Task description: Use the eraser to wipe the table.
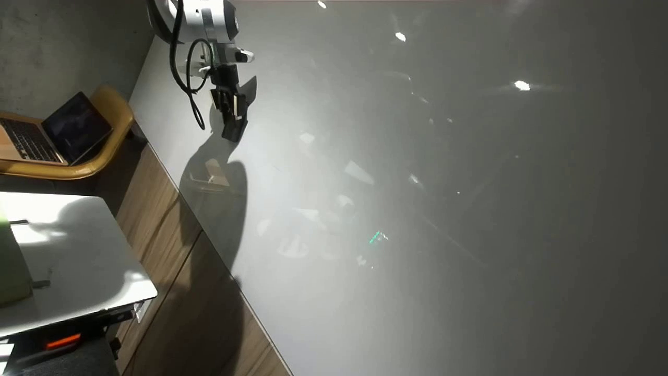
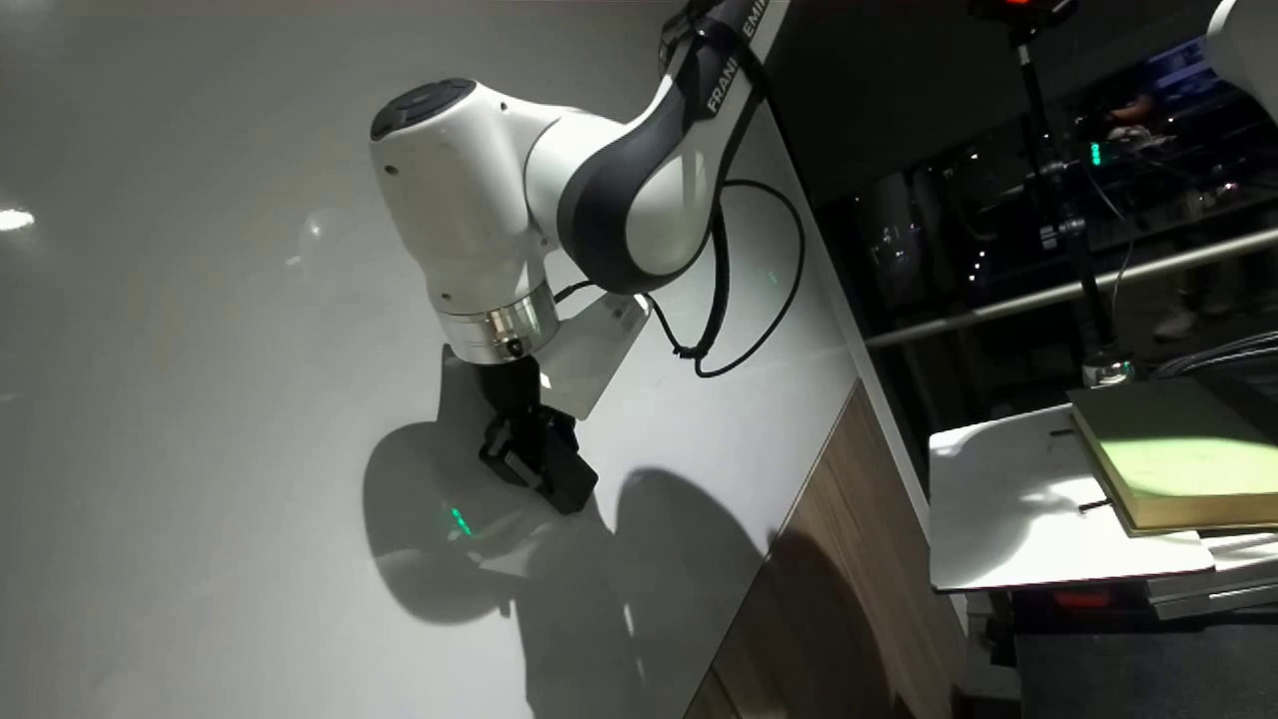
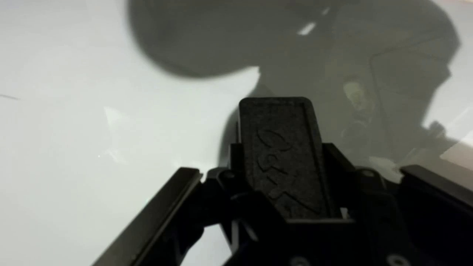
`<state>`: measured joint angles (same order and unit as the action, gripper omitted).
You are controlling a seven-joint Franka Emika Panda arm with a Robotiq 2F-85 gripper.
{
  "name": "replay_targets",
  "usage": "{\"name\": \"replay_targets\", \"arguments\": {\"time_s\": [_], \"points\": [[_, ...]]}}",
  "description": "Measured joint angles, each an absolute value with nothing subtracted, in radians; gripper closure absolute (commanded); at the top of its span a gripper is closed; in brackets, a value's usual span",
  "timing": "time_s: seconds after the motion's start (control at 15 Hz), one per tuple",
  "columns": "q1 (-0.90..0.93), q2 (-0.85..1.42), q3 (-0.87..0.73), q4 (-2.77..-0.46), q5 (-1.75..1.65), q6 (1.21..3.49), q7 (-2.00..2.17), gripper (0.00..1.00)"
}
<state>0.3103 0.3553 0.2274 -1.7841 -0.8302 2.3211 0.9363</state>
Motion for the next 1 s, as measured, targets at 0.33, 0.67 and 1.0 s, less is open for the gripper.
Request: {"name": "replay_targets", "arguments": {"time_s": [0.33,0.67,1.0], "points": [[0.367,0.410,0.219,-1.694,-0.808,2.246,0.913,0.71],[0.375,0.415,0.203,-1.680,-0.778,2.232,0.878,0.71],[0.365,0.359,0.154,-1.750,-0.766,2.245,0.871,0.71]]}}
